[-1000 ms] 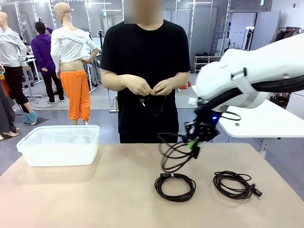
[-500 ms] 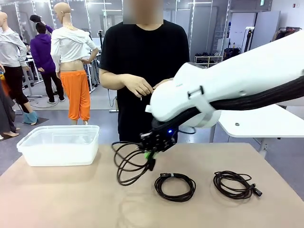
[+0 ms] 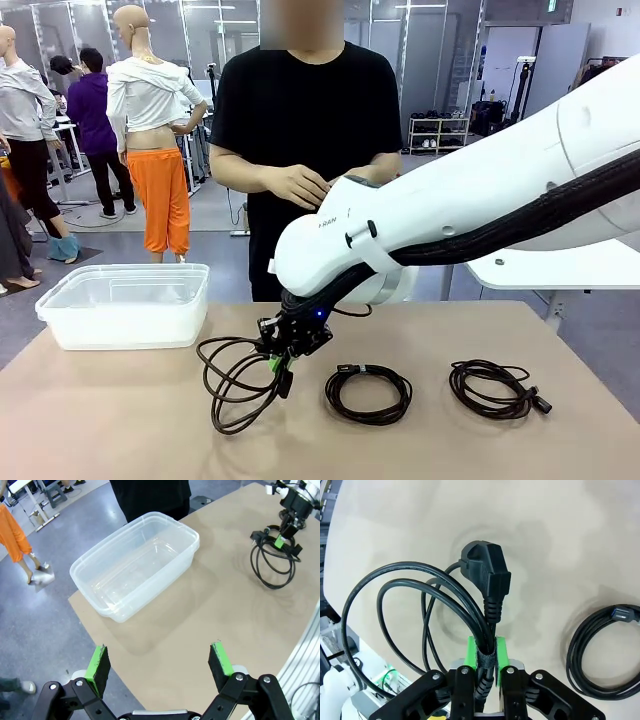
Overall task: Organize and store the cables.
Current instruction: Place the Power Cable into the Organizing box.
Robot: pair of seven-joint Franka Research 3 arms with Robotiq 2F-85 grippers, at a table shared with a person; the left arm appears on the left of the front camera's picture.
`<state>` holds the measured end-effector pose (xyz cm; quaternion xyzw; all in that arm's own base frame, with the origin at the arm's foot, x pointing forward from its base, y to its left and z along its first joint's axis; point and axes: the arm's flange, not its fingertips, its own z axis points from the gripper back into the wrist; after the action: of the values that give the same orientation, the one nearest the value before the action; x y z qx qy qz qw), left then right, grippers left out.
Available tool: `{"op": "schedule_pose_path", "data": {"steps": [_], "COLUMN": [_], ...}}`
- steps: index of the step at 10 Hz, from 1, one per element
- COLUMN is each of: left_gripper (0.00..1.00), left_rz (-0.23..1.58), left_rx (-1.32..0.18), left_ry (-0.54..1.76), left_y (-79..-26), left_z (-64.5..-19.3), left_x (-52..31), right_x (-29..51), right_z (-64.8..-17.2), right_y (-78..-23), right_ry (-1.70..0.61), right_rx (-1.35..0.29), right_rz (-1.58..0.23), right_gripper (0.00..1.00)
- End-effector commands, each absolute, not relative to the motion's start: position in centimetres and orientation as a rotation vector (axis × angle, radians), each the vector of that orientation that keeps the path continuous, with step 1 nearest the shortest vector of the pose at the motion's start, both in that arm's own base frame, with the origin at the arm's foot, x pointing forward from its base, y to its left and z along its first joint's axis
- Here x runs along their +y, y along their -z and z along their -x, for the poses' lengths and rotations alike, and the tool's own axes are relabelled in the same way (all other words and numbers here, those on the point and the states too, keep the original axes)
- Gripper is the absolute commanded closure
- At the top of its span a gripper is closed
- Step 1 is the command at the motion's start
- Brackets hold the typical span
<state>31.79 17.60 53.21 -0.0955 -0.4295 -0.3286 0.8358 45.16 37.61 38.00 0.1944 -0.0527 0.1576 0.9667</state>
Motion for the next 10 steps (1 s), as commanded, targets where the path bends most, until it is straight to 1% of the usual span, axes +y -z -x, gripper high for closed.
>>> {"op": "schedule_pose_path", "data": {"steps": [1, 2, 9, 10], "left_gripper": [0.00, 0.00, 0.00, 0.00], "left_rz": [0.208, 0.208, 0.208, 0.208], "left_rx": [-0.917, -0.917, -0.917, -0.917], "left_ry": [0.712, 0.712, 0.712, 0.712], "left_y": [-53.26, -53.26, -53.26, -53.26], "left_z": [-31.77, -31.77, -31.77, -31.77], "left_x": [17.76, 17.76, 17.76, 17.76], "right_x": [37.01, 37.61, 37.61, 37.57], "right_z": [-45.72, -45.16, -45.16, -45.42], "right_y": [-38.37, -38.00, -38.00, -37.57], "right_ry": [-0.342, -0.319, -0.319, -0.327], "right_rx": [-0.096, -0.107, -0.107, -0.098], "right_rz": [-0.482, -0.393, -0.393, -0.406], "right_gripper": [0.92, 0.92, 0.92, 0.82]}}
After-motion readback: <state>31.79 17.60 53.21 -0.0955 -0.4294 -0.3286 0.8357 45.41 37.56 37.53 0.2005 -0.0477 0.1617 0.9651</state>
